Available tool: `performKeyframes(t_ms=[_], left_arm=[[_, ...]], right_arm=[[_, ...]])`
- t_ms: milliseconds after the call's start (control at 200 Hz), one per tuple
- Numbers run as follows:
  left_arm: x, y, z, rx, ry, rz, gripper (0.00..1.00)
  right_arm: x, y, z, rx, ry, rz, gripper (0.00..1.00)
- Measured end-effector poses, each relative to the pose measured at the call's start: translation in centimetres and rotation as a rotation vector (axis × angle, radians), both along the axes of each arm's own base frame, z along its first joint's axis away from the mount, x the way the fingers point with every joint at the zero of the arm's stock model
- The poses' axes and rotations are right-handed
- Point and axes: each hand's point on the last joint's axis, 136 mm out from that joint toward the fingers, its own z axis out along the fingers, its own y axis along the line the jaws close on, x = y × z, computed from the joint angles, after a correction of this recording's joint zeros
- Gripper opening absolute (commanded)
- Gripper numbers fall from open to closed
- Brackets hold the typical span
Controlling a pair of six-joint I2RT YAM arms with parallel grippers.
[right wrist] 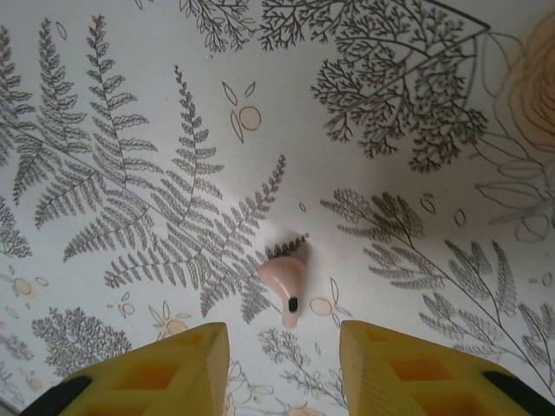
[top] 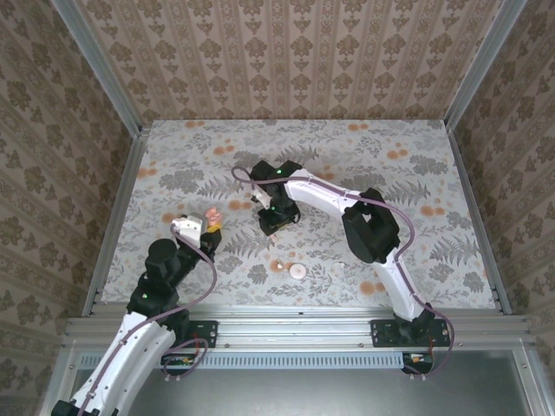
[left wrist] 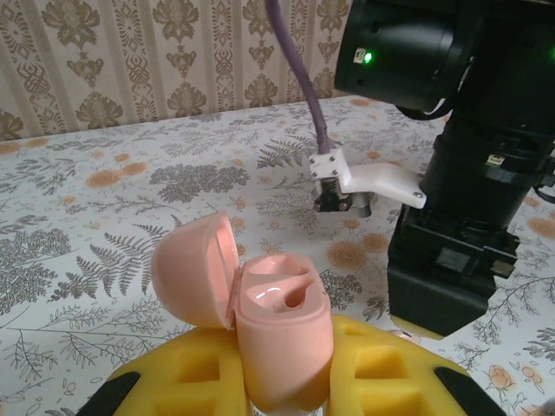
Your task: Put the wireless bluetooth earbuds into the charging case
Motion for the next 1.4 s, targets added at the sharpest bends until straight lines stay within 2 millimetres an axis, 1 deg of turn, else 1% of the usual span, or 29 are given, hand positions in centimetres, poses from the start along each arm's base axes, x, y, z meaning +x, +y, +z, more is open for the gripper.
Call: performKeyframes(t_ms=[115,215,325,495,745,1160,1310,1400], left_arm=[[0.0,0.0,-0.2,0.003,0.007,0.001,0.01],[0.0,0.0,-0.2,0.004,0.006,0.000,0.01],[0.0,0.0,-0.2,0.004,0.006,0.001,0.01],[0.0,0.0,-0.2,0.004,0.006,0.002,0.01],[0.0,0.1,-0.2,0.005,0.006,0.005,0.01],[0.0,0.1,-0.2,0.005,0.006,0.006,0.01],[0.0,0.1,-0.2,0.006,0.005,0.008,0.01],[0.0,0.1,-0.2,0.006,0.005,0.009,0.01]], right_arm=[[0.1,0.3,-0.6,-0.022,0.004,0.015,0.40],[0.2,0.1,-1.0,-0.044,0.004,0.023,0.40],[0.3,-0.1,-1.2,-0.063,-0.001,0.025,0.40],[0.7,0.1,-1.4,-0.064,-0.006,0.029,0.39],[0.5,0.2,-2.9,-0.087,0.014,0.045,0.38],[-0.1,0.1,-2.9,-0.127,0.009,0.070,0.38],[-0.4,-0.2,-3.0,-0.151,0.012,0.076,0.33],[-0.6,-0.3,-3.0,-0.158,0.014,0.078,0.29]])
